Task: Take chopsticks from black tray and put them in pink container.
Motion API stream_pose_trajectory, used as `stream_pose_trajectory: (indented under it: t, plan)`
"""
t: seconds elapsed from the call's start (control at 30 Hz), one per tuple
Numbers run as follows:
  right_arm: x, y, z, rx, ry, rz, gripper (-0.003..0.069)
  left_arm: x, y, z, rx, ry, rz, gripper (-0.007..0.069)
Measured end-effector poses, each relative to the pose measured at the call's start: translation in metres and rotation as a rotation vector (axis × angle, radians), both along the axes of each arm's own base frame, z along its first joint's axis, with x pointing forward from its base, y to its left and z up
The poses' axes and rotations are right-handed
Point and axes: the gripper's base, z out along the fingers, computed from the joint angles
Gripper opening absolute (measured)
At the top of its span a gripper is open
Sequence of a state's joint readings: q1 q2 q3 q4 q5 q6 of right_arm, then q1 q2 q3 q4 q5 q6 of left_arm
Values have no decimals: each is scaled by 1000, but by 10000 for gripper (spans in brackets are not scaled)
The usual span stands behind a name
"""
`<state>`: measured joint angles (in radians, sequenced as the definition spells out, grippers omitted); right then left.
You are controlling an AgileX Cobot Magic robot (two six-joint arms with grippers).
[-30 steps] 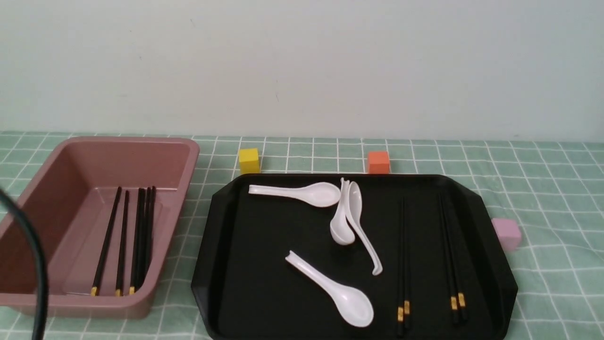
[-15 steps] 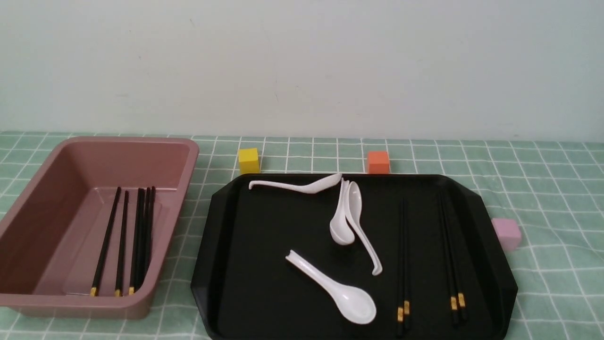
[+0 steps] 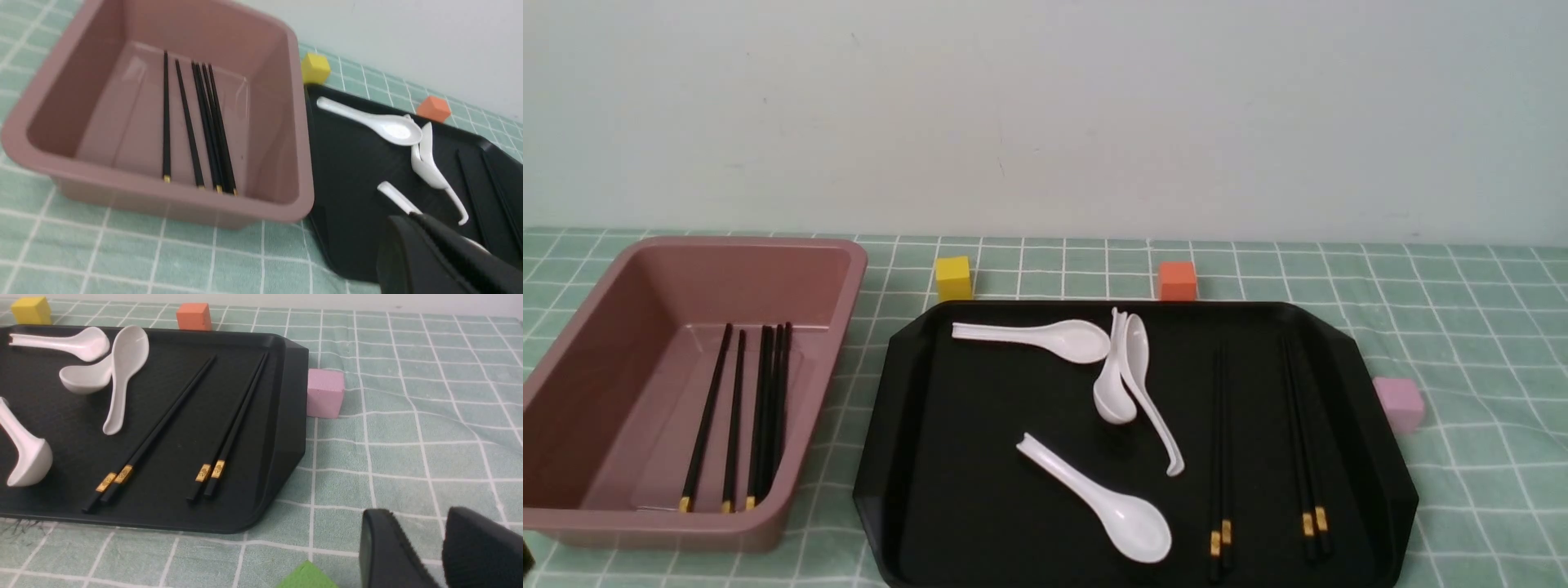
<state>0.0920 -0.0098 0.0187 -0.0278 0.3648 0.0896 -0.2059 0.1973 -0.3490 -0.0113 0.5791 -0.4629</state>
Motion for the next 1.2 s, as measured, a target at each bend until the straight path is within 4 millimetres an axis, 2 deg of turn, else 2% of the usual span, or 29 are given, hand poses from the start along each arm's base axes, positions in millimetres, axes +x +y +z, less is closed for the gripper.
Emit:
stream_pose_trajectory:
  t: [0.2,0.3,0.4,0.5,1.2]
  plan:
    - [0,0,0,0,0,0,239,-3,5,-49,-26,-93,91,-11]
    - [0,0,0,0,0,0,239,-4,7,-63,-29,-120,129,-9]
    - [0,0,0,0,0,0,239,-2,8,-81,-23,-87,143,-7]
    - [0,0,0,0,0,0,239,-1,8,-91,-19,-59,143,-3]
    - [0,0,0,0,0,0,239,-1,8,-97,56,-34,119,8]
